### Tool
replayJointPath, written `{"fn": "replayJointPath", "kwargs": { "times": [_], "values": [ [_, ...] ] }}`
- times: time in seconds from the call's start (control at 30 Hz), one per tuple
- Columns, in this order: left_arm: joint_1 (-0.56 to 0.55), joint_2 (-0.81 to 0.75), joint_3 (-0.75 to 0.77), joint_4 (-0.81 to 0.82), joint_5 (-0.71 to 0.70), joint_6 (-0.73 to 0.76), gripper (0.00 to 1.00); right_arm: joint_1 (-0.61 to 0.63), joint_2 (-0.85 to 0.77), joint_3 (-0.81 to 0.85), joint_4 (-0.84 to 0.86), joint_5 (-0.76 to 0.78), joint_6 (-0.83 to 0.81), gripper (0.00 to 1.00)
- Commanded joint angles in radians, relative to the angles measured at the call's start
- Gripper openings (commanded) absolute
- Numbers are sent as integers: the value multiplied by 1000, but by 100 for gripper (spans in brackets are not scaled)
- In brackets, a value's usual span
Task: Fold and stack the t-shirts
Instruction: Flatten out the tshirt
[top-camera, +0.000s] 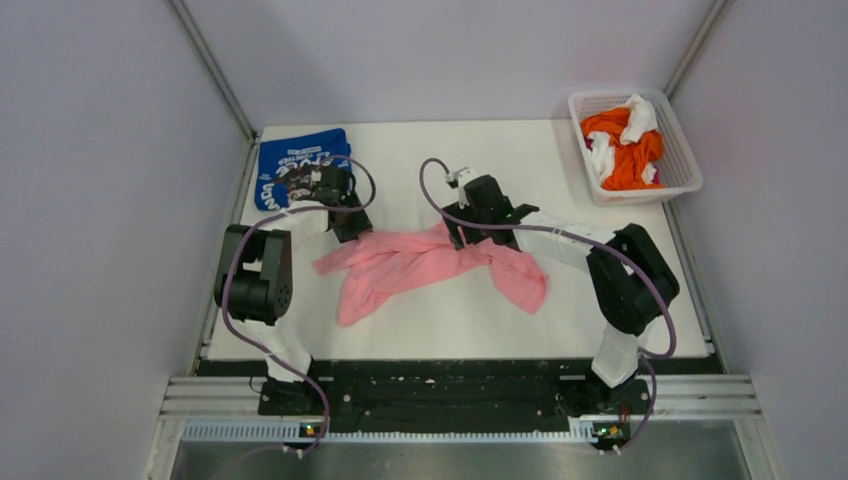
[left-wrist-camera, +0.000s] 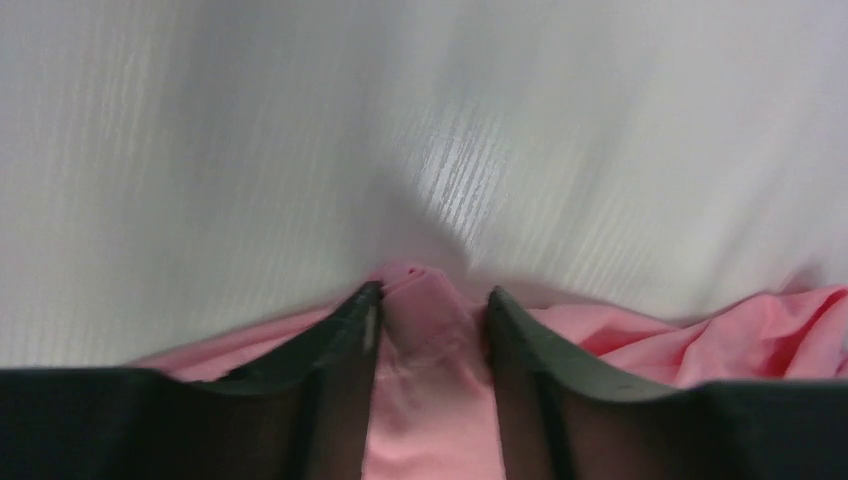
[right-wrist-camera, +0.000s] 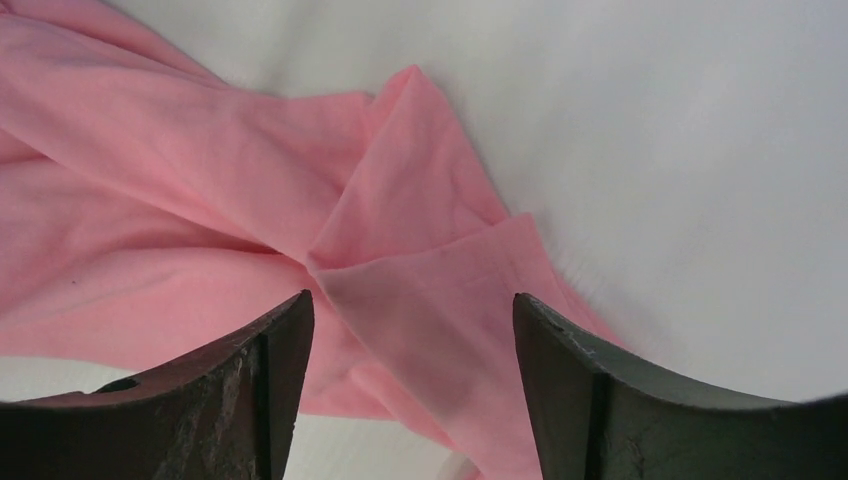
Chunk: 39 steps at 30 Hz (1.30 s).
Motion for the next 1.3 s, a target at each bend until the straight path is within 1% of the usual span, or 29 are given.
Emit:
{"fn": "replayJointPath", "kwargs": {
  "times": [0.0,0.07,0.1,0.13,0.2,0.23,0.33,0.4,0.43,0.5,0.6,0.67,0.77,0.9,0.97,1.0,1.17,1.27],
  "values": [
    [1,8,31,7,31,12,37,8,52,66,50,-30,-51,70],
    [2,1,28,4,27,11,15,9,60,67,66,-29,-50,67],
    [2,-4,29,0,19,10,4,9,65,68,75,-30,-48,62],
    [1,-13,29,-5,9,11,0,9,68,70,78,-33,-46,59],
    [1,-31,26,-11,0,12,0,9,79,73,87,-37,-46,55],
    [1,-40,24,-9,-2,13,0,7,86,75,90,-38,-48,49],
    [1,-63,18,-12,-2,19,0,7,95,84,100,-32,-39,19],
    [1,-79,16,-11,-2,29,0,6,77,74,124,-24,-35,2],
    [1,-92,16,-14,-2,32,0,7,52,60,138,-9,-31,0],
    [1,-128,12,-15,-51,30,0,7,-6,38,149,24,-27,0],
    [1,-212,8,-14,-64,32,0,7,-122,-10,196,58,-26,0],
    [0,-283,3,-18,-48,34,0,7,-214,-46,207,76,-25,0],
    [-4,-443,-27,-6,-39,43,0,6,-370,-86,186,60,-30,0],
    [-19,-655,-56,8,-27,56,0,7,-589,-131,168,-12,-21,0],
    [-27,-761,-55,11,-18,64,0,7,-691,-137,162,-92,-10,0],
    [-30,-807,-51,11,11,69,0,8,-734,-133,160,-136,-4,0],
    [-34,-1007,31,-44,54,103,0,8,-919,-62,91,-262,37,0],
    [-34,-1105,84,-59,103,109,0,8,-976,20,49,-366,60,0]
  ]
}}
